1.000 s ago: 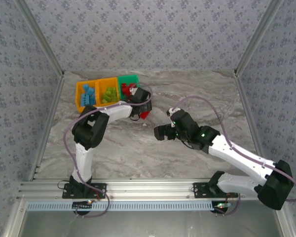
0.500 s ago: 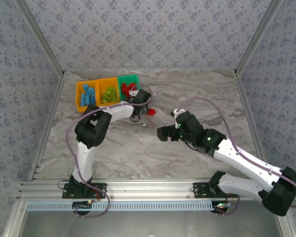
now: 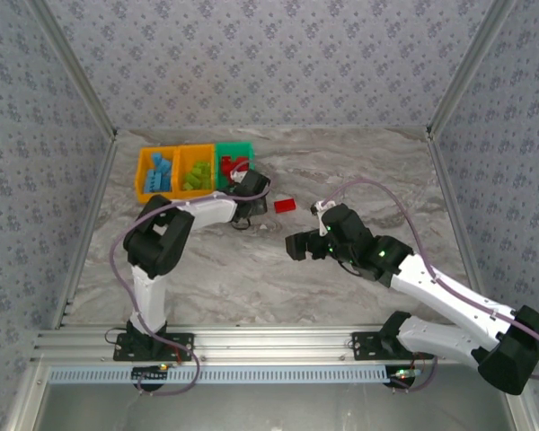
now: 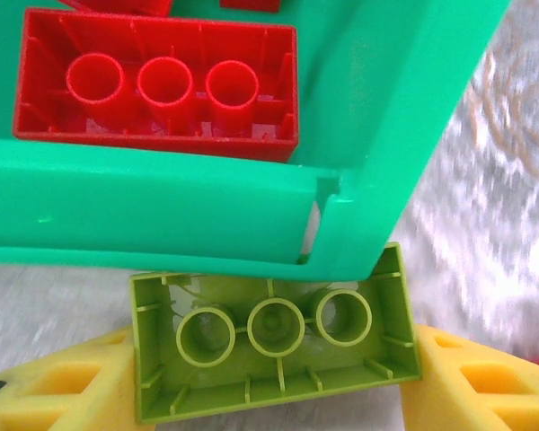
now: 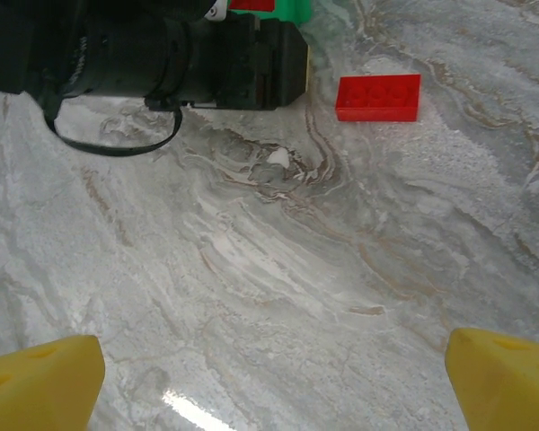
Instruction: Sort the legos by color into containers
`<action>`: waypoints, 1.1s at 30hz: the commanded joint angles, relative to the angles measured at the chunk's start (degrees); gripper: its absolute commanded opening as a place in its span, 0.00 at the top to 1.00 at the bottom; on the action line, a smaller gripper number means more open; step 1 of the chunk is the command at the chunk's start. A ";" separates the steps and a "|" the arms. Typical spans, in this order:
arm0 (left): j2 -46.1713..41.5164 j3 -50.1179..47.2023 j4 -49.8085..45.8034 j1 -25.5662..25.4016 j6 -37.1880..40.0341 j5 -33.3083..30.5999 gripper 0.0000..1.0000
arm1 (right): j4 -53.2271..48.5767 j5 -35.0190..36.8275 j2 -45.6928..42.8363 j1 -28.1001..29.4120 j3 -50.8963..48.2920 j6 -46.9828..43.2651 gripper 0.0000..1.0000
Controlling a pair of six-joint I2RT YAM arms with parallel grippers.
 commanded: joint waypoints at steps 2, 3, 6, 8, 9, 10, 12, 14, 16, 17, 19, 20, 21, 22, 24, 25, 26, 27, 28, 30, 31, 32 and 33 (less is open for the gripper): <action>-13.47 -4.39 -0.74 -1.52 0.76 -1.97 0.44 | 0.69 -2.35 -1.62 1.05 0.87 -0.03 0.00; -15.86 -4.91 -1.47 -1.08 1.73 -3.77 0.44 | 0.91 -2.35 -2.02 1.19 1.04 0.05 0.00; -20.20 -5.23 -2.79 2.67 4.06 -5.75 0.46 | 1.06 -1.83 -2.35 1.22 1.27 0.19 0.00; -20.96 -4.61 -3.27 5.78 4.56 -2.07 0.47 | 0.90 -1.57 -2.37 1.34 1.14 0.22 0.00; -20.89 -4.25 -3.57 6.54 4.91 -1.41 0.47 | 0.98 -1.37 -2.40 1.29 1.01 0.34 0.00; -20.54 -4.09 -3.68 6.69 5.29 -1.35 0.48 | 0.89 -1.15 -2.42 1.34 0.83 0.54 0.00; -19.56 -4.87 -3.02 6.28 4.68 0.03 0.48 | 0.93 -0.93 -2.56 1.29 0.46 0.91 0.00; -18.48 -6.96 -1.36 5.62 2.65 1.97 0.48 | 0.89 -0.53 -2.78 1.34 0.11 1.19 0.00; -18.15 -9.77 0.95 4.62 1.01 2.67 0.48 | 0.25 -0.38 -3.02 1.37 0.23 1.28 0.00; -18.15 -10.75 1.39 4.11 0.53 2.44 0.48 | -0.05 -0.38 -3.20 1.43 0.31 1.28 0.00; -18.78 -12.17 1.42 3.37 -0.13 1.96 0.48 | -0.50 -0.40 -3.54 1.42 0.35 1.18 0.00; -19.43 -12.68 1.25 3.16 -0.53 1.71 0.48 | -0.78 -0.26 -3.65 1.42 0.35 1.17 0.00; -20.25 -13.40 1.19 2.92 -0.76 1.40 0.49 | -0.96 -0.18 -3.81 1.39 0.39 1.15 0.00; -21.41 -14.09 0.96 2.71 -0.85 0.94 0.49 | -1.04 -0.10 -3.96 1.42 0.35 1.19 0.00; -23.55 -15.37 0.97 2.45 -1.05 0.20 0.49 | -0.64 0.03 -4.25 1.38 -0.03 1.37 0.00; -24.63 -15.83 0.71 2.31 -1.20 0.32 0.50 | -0.27 0.07 -4.27 1.54 -0.28 1.47 0.00; -25.52 -16.20 0.50 2.36 -1.37 0.24 0.49 | -0.03 0.05 -4.23 1.47 -0.35 1.56 0.00; -26.45 -16.39 0.08 2.35 -1.33 0.24 0.50 | 0.26 -0.01 -4.28 1.50 -0.53 1.77 0.00; -27.72 -16.39 -0.48 2.35 -0.78 -0.24 0.49 | 0.36 -0.14 -4.28 1.55 -0.64 1.87 0.00; -30.28 -15.93 -2.13 2.72 1.04 -3.12 0.49 | 0.19 -0.22 -4.32 1.62 -0.62 1.94 0.00; -31.47 -15.53 -2.62 3.65 2.28 -4.03 0.50 | 0.13 -0.14 -4.37 1.68 -0.57 1.97 0.00; -32.07 -14.96 -3.21 5.19 3.32 -4.08 0.49 | 0.03 -0.14 -4.52 1.65 -0.52 1.91 0.00; -32.18 -13.82 -4.13 7.38 4.41 -3.89 0.50 | -0.06 -0.22 -4.55 1.73 -0.40 1.98 0.00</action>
